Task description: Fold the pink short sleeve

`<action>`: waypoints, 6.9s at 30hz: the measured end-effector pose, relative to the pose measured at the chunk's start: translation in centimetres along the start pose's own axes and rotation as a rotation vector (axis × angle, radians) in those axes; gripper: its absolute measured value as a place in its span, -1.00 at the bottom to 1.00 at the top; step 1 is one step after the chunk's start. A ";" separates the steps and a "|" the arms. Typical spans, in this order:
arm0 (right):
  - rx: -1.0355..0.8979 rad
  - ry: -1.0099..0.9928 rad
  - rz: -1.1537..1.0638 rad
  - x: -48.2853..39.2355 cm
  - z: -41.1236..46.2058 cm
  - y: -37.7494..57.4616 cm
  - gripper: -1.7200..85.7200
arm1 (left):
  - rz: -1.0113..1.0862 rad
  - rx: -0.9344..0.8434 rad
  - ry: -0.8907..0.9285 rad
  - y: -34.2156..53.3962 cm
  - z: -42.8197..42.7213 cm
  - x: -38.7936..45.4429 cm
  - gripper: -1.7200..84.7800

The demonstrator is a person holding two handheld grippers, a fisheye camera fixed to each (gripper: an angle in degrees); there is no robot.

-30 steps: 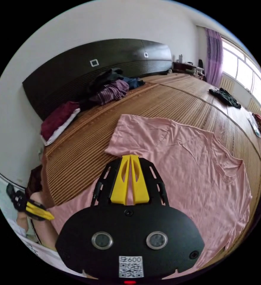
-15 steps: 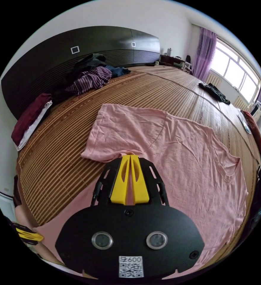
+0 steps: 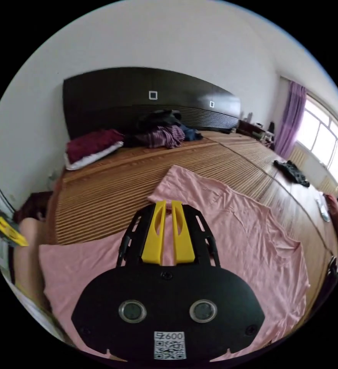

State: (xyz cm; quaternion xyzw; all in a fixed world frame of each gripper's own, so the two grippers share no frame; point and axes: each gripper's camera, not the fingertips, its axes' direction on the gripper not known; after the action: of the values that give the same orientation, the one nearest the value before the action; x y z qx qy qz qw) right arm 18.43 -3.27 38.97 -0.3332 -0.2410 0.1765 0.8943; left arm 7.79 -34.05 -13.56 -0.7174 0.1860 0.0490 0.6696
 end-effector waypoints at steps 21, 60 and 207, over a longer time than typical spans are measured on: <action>0.006 0.540 0.698 1.6 -32.7 44.2 -0.98 | 0.593 0.151 -0.008 -52.0 25.1 30.4 -0.96; 0.239 0.344 -0.033 3.5 -4.9 18.9 -0.98 | -0.398 1.149 -0.371 -9.8 -2.8 -11.5 -0.95; -0.132 0.145 0.130 59.8 36.0 -15.8 -0.98 | 0.235 0.281 -0.074 -30.0 -33.6 17.3 -0.90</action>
State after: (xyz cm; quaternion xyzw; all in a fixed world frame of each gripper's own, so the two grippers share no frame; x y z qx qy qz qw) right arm 50.30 32.29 92.31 -0.4181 -0.1649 0.1934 0.8721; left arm 27.81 -69.41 12.51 -0.5879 0.2488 0.1270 0.7591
